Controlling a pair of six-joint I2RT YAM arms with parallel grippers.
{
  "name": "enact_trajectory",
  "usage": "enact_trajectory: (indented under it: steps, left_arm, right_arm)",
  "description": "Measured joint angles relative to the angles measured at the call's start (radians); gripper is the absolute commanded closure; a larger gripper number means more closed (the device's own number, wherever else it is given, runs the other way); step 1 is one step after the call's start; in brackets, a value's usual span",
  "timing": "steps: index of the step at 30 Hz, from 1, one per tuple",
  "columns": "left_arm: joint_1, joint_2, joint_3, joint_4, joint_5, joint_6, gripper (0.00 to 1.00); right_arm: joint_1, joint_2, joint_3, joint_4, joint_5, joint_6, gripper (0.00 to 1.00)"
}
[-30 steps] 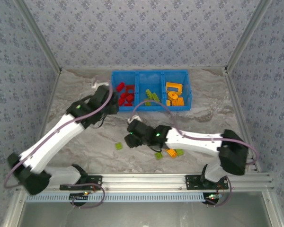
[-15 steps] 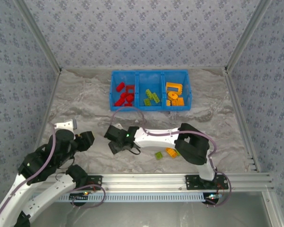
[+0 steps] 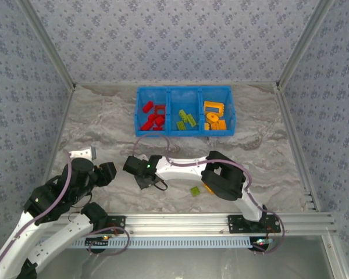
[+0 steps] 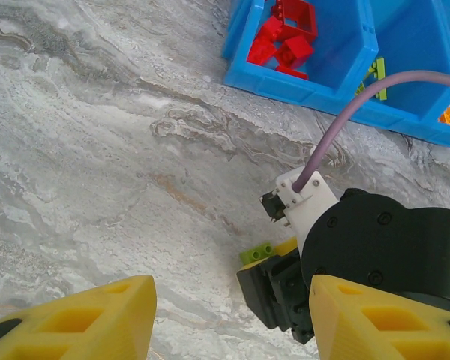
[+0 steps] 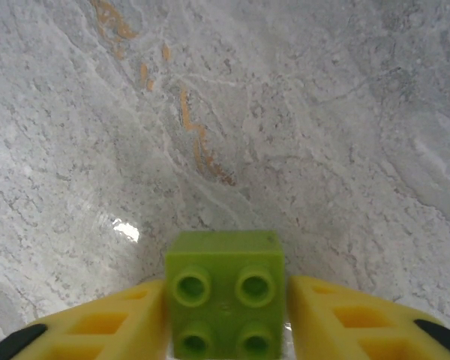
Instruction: Sort the legos into containers by color
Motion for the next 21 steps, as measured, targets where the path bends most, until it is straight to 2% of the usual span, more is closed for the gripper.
enact_trajectory:
  steps: [6,10,13,16,18,21]
  left_arm:
    - [0.0,0.02,0.0,0.024,0.055,0.022,0.43]
    - [0.0,0.095,0.0,0.096,0.143,0.033,0.45]
    - [-0.002,0.181,-0.001,0.179,0.206,0.037,0.45]
    - [-0.018,0.25,-0.001,0.271,0.239,0.037,0.46]
    - [-0.029,0.299,-0.001,0.337,0.254,0.038,0.46]
    - [-0.045,0.366,-0.001,0.416,0.262,0.038,0.46]
  right_arm:
    - [-0.001,-0.022,-0.013,-0.014,0.043,0.002,0.67]
    - [-0.04,-0.152,-0.078,-0.058,0.103,-0.007,0.67]
    - [-0.143,-0.285,-0.106,-0.074,0.127,-0.037,0.67]
    - [-0.302,-0.367,-0.101,-0.069,0.132,-0.08,0.66]
    - [-0.41,-0.36,-0.068,-0.074,0.128,-0.111,0.66]
    - [-0.509,-0.278,0.029,-0.091,0.114,-0.148,0.66]
